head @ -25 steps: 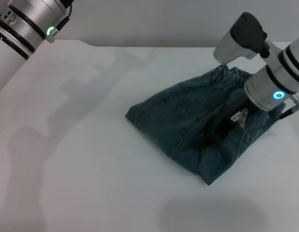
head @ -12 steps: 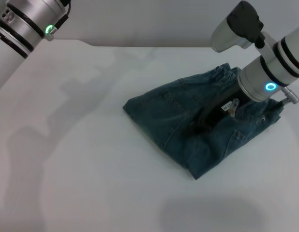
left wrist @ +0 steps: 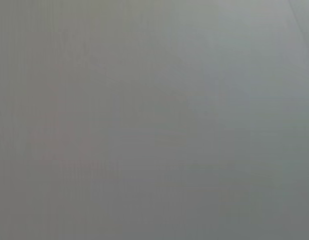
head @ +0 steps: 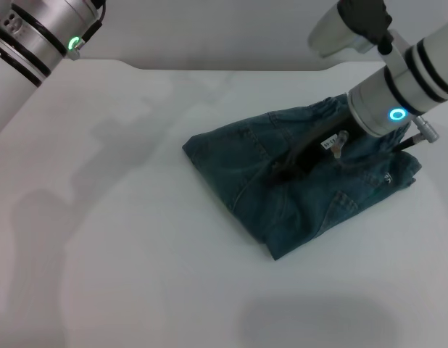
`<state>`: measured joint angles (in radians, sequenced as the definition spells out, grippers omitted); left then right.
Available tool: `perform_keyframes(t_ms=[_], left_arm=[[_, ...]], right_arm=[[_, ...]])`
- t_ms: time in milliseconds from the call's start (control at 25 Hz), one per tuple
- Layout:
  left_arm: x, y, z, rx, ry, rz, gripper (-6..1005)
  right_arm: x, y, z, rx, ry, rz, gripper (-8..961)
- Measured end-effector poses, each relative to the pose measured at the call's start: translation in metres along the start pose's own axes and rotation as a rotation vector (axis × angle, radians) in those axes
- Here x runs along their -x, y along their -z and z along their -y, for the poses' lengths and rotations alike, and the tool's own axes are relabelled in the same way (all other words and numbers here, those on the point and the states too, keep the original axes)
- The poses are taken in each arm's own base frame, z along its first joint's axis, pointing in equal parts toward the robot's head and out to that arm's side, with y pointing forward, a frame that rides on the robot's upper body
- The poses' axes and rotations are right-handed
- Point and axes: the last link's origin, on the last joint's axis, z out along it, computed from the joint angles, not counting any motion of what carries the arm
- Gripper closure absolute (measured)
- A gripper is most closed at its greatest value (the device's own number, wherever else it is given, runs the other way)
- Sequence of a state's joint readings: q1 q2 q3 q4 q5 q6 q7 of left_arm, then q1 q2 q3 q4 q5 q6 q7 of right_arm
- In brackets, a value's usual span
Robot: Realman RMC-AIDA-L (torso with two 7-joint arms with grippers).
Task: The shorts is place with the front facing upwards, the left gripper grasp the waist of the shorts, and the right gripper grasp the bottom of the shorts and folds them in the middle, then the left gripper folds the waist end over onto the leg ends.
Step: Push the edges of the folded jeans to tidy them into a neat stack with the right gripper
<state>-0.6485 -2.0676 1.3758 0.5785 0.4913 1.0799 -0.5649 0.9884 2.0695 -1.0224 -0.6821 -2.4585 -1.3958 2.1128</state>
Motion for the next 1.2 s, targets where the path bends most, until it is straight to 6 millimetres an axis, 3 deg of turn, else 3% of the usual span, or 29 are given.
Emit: perform_keyframes(t_ms=[440, 800, 1200], left_arm=[[-0.001, 0.001, 0.001, -0.007, 0.000, -0.002, 334], [-0.005, -0.003, 0.000, 0.004, -0.009, -0.018, 334], [-0.003, -0.005, -0.003, 0.013, 0.000, -0.004, 334]], right_arm=[[-0.023, 0.033, -0.005, 0.022, 0.005, 0.036, 613], [-0.039, 0.057, 0.034, -0.204, -0.133, 0.157, 612], [-0.056, 0.046, 0.067, -0.397, -0.221, 0.233, 613]])
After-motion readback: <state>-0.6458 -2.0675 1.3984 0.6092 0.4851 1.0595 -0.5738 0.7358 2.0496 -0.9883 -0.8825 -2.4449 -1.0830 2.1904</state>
